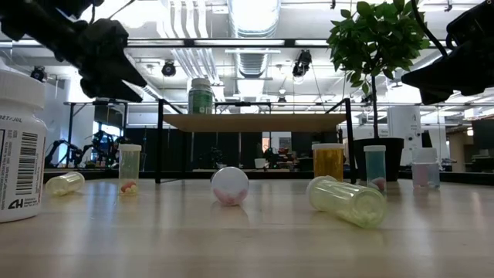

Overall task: Pick and place medicine bottles onto shelf by color
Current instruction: Put the transparent pill bottle on the shelf

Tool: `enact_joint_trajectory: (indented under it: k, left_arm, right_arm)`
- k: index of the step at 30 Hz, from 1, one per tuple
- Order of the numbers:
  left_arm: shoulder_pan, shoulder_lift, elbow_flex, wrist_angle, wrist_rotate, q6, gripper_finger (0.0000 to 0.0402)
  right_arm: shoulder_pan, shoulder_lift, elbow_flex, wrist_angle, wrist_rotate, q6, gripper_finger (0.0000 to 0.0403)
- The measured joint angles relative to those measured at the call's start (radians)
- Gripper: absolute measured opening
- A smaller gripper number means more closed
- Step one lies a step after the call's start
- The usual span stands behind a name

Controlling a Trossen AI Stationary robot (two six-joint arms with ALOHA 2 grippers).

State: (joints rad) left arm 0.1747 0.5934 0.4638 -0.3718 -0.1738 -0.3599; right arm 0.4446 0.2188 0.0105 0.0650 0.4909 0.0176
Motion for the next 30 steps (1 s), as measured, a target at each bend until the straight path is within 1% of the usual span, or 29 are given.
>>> enact_joint_trajectory:
  k: [5, 11, 17, 30]
  left_arm:
    - [-0.03, 0.019, -0.098, 0.141, 0.0, 0.031, 0.0286]
    - [-0.034, 0.035, -0.21, 0.303, 0.01, 0.071, 0.0286]
    - [-0.034, 0.026, -0.244, 0.311, 0.012, 0.105, 0.0286]
    - [-0.033, 0.028, -0.247, 0.327, 0.012, 0.103, 0.0286]
  right_arm:
    - [0.0, 0.0, 0.0, 0.0, 0.0, 0.0, 0.0009]
    - [0.0, 0.0, 0.0, 0.0, 0.0, -0.002, 0.0009]
    - [0.0, 0.0, 0.0, 0.0, 0.0, -0.002, 0.0009]
    - [0.0, 0.0, 0.0, 0.0, 0.0, -0.001, 0.0009]
